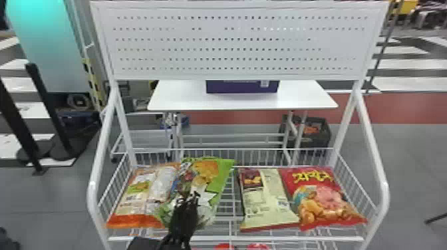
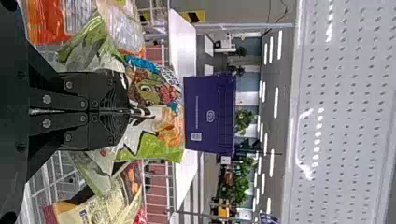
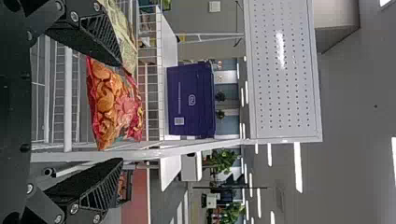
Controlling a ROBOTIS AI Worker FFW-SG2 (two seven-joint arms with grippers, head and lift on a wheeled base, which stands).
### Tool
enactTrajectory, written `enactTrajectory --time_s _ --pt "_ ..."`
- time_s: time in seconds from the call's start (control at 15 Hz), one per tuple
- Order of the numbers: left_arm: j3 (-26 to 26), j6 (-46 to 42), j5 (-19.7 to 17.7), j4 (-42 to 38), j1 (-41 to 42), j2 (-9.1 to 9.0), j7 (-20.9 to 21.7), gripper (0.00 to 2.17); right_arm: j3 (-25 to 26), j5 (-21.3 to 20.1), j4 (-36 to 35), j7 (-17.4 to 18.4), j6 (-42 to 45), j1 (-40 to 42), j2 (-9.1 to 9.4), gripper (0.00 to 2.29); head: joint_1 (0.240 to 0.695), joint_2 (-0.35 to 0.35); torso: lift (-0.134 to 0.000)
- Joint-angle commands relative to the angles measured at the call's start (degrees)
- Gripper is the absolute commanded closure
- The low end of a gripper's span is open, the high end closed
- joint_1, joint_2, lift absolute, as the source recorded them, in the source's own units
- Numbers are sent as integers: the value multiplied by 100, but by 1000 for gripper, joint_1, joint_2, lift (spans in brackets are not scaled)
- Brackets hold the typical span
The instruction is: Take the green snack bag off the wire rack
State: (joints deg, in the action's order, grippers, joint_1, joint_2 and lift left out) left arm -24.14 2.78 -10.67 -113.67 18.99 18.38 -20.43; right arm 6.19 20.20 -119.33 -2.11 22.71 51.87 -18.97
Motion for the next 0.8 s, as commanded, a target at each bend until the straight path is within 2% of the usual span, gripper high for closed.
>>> enactTrajectory --time_s 0.0,0.2,0.6,0.73 --pt "366 -844 -102 -621 887 368 -40 1740 -39 -8 33 0 0 -46 -2 171 499 0 0" --pt "929 -1635 -102 -903 1801 412 -14 1740 -83 -16 42 0 0 -81 7 171 499 0 0" --pt "1535 -2602 4 -903 2856 455 22 1740 -83 1 59 0 -18 -72 7 171 499 0 0" --pt "1588 -2830 74 -894 3075 464 30 1740 -83 10 94 0 -18 -81 -2 171 499 0 0"
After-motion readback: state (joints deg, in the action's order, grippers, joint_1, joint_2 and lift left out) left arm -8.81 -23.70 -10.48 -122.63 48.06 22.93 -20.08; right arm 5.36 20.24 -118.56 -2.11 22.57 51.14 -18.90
